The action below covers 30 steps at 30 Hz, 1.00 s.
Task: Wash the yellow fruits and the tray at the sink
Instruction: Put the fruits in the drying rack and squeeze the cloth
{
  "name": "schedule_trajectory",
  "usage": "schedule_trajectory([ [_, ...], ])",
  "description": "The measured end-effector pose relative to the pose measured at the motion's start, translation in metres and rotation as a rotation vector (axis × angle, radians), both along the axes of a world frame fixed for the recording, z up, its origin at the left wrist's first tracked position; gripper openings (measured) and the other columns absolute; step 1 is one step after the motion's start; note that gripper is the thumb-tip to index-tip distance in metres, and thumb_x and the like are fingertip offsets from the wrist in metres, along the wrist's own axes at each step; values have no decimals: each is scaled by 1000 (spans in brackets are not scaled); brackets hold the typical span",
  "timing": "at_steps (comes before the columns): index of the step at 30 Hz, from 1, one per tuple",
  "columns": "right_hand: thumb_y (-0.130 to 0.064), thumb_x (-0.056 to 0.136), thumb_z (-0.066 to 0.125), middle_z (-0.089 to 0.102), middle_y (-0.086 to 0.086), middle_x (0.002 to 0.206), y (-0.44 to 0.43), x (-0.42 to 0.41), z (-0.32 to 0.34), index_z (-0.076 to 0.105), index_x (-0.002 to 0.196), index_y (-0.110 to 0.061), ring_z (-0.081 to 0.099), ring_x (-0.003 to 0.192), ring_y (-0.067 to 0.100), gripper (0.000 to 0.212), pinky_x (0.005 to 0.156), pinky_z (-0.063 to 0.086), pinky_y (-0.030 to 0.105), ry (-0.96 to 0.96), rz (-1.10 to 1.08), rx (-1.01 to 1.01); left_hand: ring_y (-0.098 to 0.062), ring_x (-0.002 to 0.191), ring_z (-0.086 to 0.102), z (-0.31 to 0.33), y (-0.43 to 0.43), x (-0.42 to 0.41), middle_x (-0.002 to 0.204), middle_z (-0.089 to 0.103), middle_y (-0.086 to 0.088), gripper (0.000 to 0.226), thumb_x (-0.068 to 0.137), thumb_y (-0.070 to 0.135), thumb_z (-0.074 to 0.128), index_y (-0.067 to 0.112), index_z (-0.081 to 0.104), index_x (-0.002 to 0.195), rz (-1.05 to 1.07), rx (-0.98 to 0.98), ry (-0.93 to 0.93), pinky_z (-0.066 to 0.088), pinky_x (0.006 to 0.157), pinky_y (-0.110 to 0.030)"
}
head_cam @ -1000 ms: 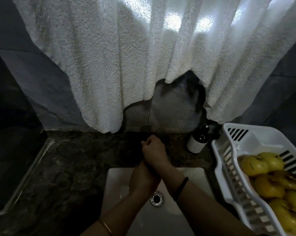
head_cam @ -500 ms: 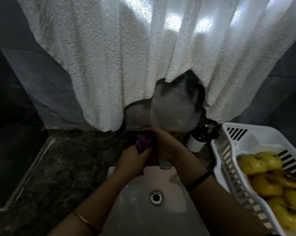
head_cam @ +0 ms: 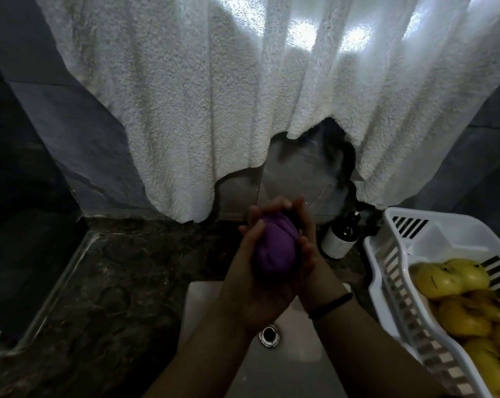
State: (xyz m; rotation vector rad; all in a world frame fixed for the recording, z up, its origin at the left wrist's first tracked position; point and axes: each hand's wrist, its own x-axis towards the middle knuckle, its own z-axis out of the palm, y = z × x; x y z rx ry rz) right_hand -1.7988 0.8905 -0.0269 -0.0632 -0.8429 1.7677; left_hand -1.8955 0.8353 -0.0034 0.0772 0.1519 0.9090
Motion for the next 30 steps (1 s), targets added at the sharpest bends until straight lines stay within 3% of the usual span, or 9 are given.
schedule_trajectory([
  [3,-28,96,50,65,-3,69,21,1,14,68,94,-7,60,73,15,27,72,52,23,-346,161,-224,-21,57,60,3,8,-6,81,58,-16,60,47,3,92,-8,61,97,-135,-25,-71,49,42,-23],
  [6,-44,82,60,43,-5,42,36,-1,38,49,44,-19,50,48,9,46,58,49,23,-617,282,-268,-10,41,46,3,16,-9,65,52,-9,36,56,7,86,-2,62,81,-204,-32,321,28,31,-13],
  [11,-32,96,52,35,-3,38,33,-20,27,38,53,-16,38,39,12,47,50,37,26,-1107,32,-317,-7,33,33,-20,18,2,54,44,-3,4,88,6,55,8,51,88,-101,56,1067,21,35,-12],
  [15,-28,96,54,46,-4,41,26,-32,6,48,54,-16,45,46,12,44,55,39,26,-1449,-215,-151,-10,34,34,-48,14,9,57,43,-5,4,89,6,51,5,52,85,-36,80,1296,22,40,-13],
  [20,-31,98,50,44,0,59,19,-35,-24,42,61,-16,43,51,10,41,48,33,21,-1730,-229,-9,-17,41,42,-68,1,19,58,47,-11,27,92,1,47,11,46,67,62,149,1446,23,30,-14],
  [23,-31,98,49,44,0,56,15,-35,-35,42,59,-16,43,50,12,43,48,33,23,-1786,-266,18,-12,69,66,-69,9,26,79,69,-13,19,73,12,77,12,60,66,95,300,1582,15,36,-12],
  [25,-31,99,48,43,0,51,8,-31,-38,42,53,-15,42,46,11,49,49,35,24,-1719,-342,43,-21,97,63,-72,6,20,109,66,-15,9,89,9,60,11,61,98,-102,215,1648,27,52,-9],
  [28,-31,97,51,55,3,54,2,-21,-39,53,52,-14,54,56,15,49,67,45,31,-1416,-483,-1,-22,83,63,-74,10,8,101,65,-12,21,87,15,62,12,59,107,32,287,1719,49,68,-27],
  [30,-30,94,58,64,3,78,6,-12,-37,65,77,-12,61,78,16,25,78,47,31,-1322,-552,-26,-12,84,62,-82,23,-1,101,67,0,48,70,37,70,18,59,113,120,385,1750,49,68,-25],
])
